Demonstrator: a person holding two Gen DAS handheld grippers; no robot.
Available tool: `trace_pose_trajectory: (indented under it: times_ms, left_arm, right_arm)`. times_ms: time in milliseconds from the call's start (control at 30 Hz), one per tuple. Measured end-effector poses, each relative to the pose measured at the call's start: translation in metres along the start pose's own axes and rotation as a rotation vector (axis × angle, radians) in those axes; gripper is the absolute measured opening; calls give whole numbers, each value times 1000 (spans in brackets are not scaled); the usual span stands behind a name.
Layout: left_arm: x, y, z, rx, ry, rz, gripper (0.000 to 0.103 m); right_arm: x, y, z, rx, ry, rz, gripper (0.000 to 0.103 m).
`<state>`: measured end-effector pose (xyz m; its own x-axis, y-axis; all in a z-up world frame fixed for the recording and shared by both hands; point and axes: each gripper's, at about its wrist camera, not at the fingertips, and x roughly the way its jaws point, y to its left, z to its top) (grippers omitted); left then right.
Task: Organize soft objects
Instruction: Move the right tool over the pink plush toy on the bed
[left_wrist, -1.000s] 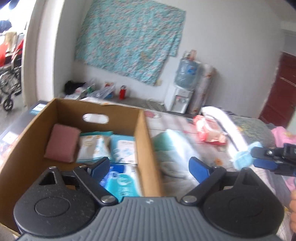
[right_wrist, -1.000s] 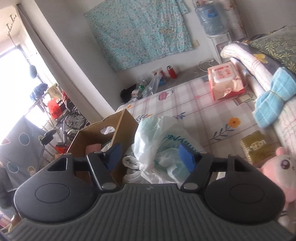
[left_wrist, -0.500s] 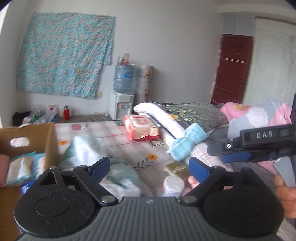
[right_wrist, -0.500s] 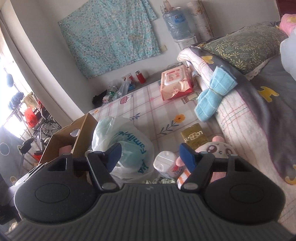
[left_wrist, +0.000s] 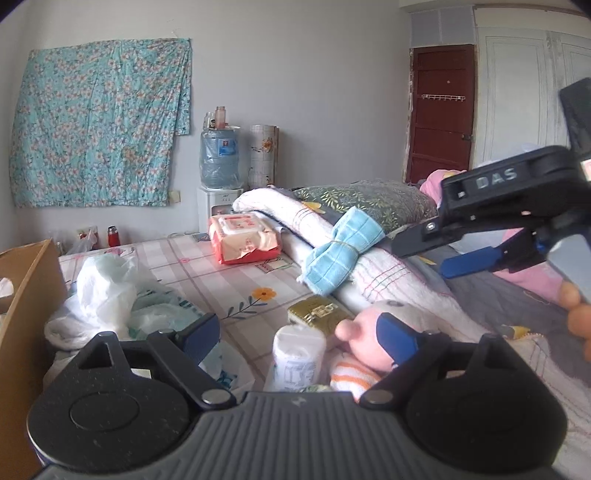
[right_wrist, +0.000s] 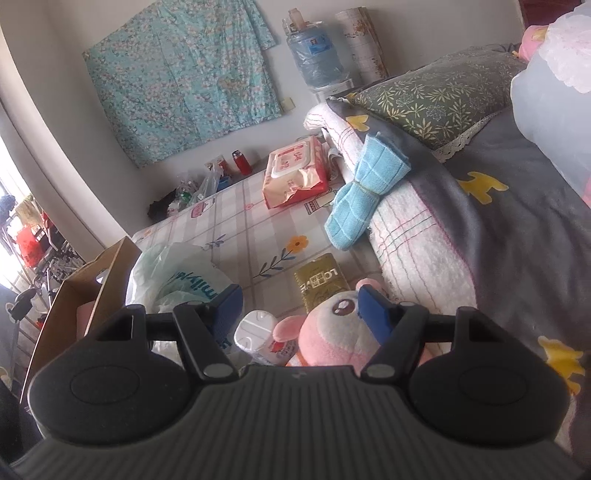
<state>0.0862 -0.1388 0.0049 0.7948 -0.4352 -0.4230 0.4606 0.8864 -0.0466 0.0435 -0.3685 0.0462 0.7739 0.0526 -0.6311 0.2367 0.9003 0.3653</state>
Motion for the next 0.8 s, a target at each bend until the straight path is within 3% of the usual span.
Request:
trace_pose_trajectory:
  times_ms: [200, 333, 500, 667, 800]
  left_arm:
    - [42, -4, 43, 35, -18, -12, 93]
    - [90, -15, 66, 113, 23, -30, 93]
    - [142, -21, 76, 146, 96, -42, 88]
    - [145, -8, 61, 66, 196, -110, 74]
    - [137, 7, 44, -91, 318, -220, 61]
  right_arm:
    - [18, -14, 42, 26, -55, -28, 69]
    - [40, -33, 81, 71, -77, -62, 69]
    - [76, -67, 111, 174, -36, -79, 69]
    - [88, -79, 96, 188, 24, -26, 69]
    - [80, -77, 66, 197, 74, 43, 69]
